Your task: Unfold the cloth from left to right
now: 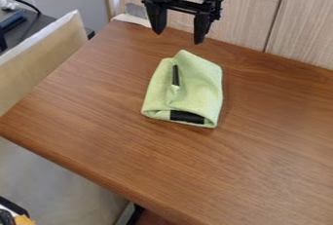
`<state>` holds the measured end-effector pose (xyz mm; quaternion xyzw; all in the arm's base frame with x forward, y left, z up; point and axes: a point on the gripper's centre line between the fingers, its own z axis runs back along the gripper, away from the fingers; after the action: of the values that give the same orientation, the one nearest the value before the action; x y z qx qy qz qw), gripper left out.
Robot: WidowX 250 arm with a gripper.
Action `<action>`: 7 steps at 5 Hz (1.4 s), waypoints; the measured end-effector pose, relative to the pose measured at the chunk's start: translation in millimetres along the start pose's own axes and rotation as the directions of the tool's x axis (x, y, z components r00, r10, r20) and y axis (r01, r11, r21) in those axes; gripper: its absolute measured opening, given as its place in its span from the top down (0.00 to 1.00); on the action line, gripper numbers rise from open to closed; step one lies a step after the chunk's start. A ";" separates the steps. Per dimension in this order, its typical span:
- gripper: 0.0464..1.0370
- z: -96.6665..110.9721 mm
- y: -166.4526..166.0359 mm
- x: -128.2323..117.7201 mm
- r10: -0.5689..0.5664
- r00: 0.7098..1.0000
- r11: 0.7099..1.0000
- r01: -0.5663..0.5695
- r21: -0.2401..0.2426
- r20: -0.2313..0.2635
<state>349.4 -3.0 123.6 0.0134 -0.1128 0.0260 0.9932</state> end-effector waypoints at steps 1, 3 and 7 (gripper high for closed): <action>0.04 -11.9 0.7 -4.0 0.005 0.999 1.000 -0.004 0.008 -0.039; 0.04 -26.6 -1.1 -12.6 0.009 0.998 0.999 -0.006 0.048 -0.055; 0.07 -80.7 -0.4 -23.7 -0.009 0.992 1.000 0.007 -0.018 -0.123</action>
<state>344.4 -2.0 39.6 0.0037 -0.0515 0.0219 0.9984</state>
